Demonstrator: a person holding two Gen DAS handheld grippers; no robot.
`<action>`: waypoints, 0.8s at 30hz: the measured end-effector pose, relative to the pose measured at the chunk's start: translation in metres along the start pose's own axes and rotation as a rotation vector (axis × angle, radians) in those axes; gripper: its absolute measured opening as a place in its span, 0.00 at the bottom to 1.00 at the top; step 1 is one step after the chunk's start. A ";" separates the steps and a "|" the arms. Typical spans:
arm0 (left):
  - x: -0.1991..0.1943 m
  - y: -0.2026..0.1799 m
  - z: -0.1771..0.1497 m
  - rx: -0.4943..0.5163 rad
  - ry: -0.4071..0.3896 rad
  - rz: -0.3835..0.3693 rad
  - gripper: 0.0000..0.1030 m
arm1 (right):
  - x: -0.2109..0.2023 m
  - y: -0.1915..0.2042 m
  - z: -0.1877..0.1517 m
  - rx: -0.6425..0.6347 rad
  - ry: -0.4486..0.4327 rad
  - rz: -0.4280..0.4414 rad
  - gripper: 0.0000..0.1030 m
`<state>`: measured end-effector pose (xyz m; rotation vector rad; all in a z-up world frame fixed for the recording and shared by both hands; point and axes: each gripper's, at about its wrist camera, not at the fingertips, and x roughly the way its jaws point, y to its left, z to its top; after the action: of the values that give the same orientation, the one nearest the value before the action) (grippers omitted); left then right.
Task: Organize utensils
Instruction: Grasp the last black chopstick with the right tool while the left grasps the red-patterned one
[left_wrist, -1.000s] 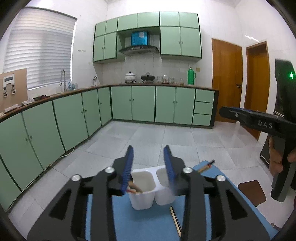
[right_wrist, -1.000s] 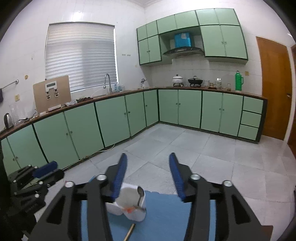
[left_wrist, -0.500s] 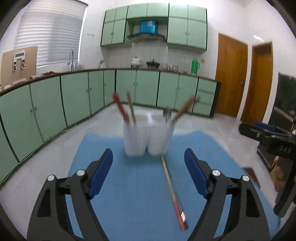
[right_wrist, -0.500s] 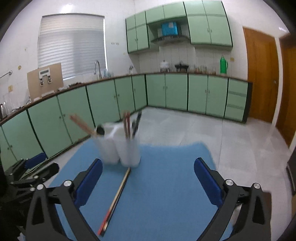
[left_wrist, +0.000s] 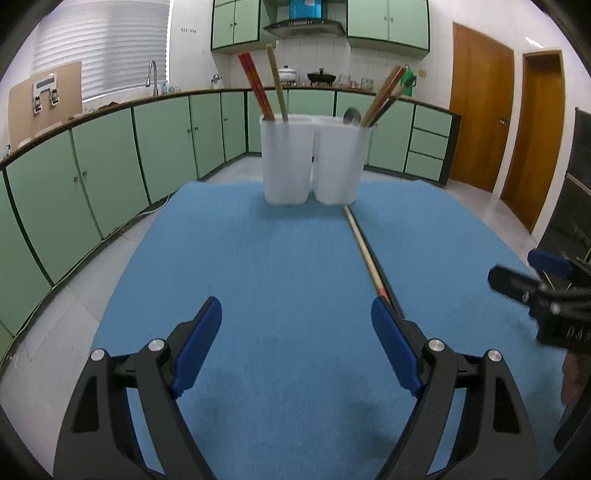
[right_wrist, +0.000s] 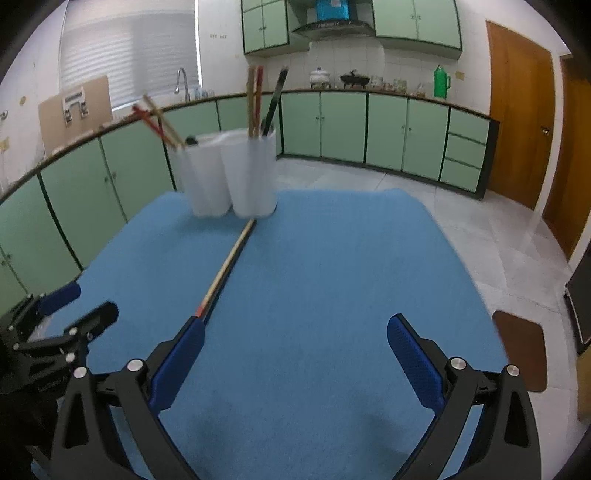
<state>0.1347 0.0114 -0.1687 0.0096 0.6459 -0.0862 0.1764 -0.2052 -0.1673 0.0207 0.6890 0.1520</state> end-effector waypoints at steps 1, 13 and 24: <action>-0.001 0.002 0.000 -0.004 0.003 0.001 0.80 | 0.002 0.002 -0.005 0.004 0.016 0.010 0.94; -0.005 0.019 -0.006 -0.024 0.066 0.055 0.80 | 0.004 0.035 -0.037 -0.046 0.119 0.073 0.85; -0.001 0.020 -0.006 -0.019 0.076 0.049 0.80 | 0.025 0.058 -0.029 -0.088 0.182 0.071 0.75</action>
<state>0.1321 0.0313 -0.1735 0.0099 0.7224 -0.0329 0.1693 -0.1448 -0.2021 -0.0534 0.8631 0.2541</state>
